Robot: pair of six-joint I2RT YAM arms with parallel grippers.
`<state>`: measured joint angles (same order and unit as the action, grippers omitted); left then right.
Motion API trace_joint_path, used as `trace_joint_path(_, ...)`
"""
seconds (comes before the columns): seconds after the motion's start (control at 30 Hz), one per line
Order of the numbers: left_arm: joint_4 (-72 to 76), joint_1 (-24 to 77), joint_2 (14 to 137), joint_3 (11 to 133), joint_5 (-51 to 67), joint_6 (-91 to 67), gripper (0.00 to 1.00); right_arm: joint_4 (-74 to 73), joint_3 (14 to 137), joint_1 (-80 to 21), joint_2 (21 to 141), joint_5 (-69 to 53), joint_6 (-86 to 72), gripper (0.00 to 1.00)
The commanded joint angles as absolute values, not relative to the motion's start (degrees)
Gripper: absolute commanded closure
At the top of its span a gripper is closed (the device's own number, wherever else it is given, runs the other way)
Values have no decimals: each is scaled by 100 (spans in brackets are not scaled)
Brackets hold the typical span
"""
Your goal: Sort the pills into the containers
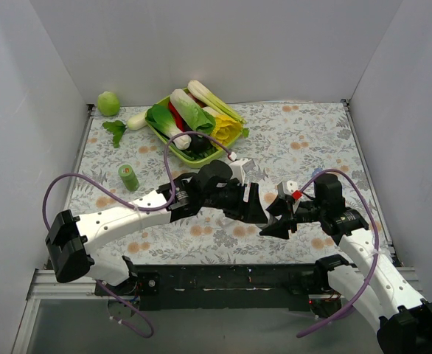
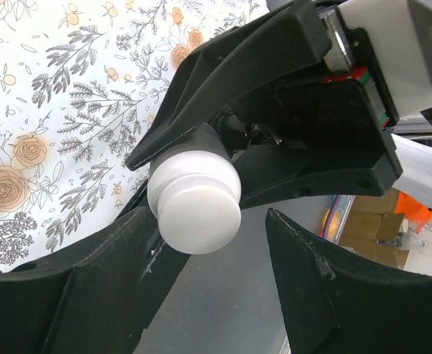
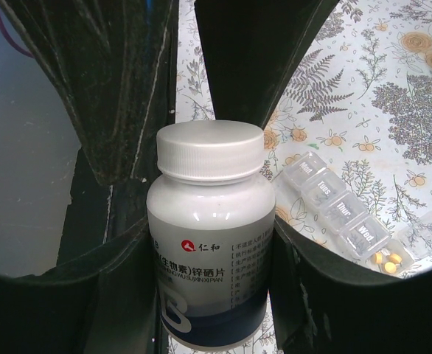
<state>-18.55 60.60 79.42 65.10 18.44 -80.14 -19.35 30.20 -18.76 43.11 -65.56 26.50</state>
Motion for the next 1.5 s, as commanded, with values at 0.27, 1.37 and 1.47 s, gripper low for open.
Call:
trace_joint_path(0.27,-2259,6064,8200,6996,2030,-7753,68,-1740,3032,-1872,4289,-6653,2610,97)
trace_joint_path(1.37,-1705,5871,7487,6249,1818,-8419,8,-1705,3015,-1881,4307,-6785,2602,97)
trace_joint_path(1.47,-1705,5880,7716,6363,1898,-8596,18,-1723,3015,-1881,4307,-6776,2602,97)
